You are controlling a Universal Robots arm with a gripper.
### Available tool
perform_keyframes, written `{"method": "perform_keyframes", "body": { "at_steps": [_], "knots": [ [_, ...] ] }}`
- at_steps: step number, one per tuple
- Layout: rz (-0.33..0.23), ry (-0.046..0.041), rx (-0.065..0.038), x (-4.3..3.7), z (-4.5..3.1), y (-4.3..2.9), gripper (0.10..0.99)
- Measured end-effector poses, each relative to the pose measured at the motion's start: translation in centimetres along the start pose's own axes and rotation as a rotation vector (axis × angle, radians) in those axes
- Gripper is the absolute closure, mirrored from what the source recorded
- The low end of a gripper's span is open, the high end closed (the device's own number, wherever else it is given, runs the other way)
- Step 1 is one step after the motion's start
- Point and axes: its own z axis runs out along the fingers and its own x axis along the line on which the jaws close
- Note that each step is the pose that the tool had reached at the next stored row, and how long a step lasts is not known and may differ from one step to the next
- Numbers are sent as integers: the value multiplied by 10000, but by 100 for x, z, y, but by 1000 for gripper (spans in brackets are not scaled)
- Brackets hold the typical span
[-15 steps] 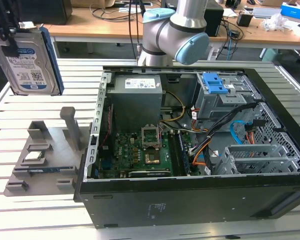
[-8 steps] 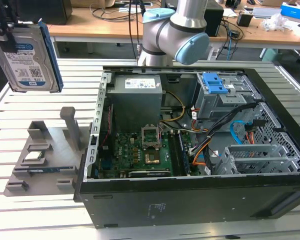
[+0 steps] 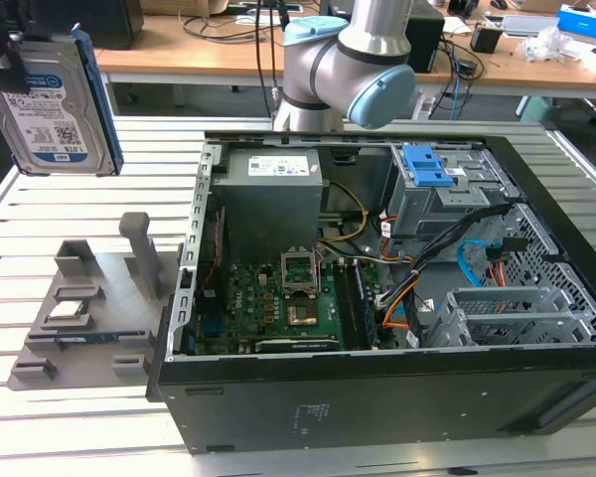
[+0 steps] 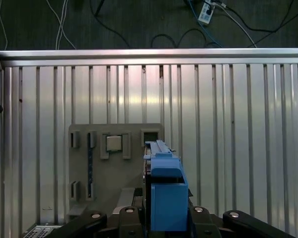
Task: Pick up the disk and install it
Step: 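Pick up the disk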
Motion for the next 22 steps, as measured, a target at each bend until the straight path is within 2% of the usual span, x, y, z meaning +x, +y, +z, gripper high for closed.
{"method": "perform_keyframes", "body": {
  "at_steps": [10,16,22],
  "knots": [
    [0,0,0,0,-153,-1,725],
    [-1,0,0,-2,-288,3,725],
    [0,0,-1,-2,-302,3,725]
  ]
}}
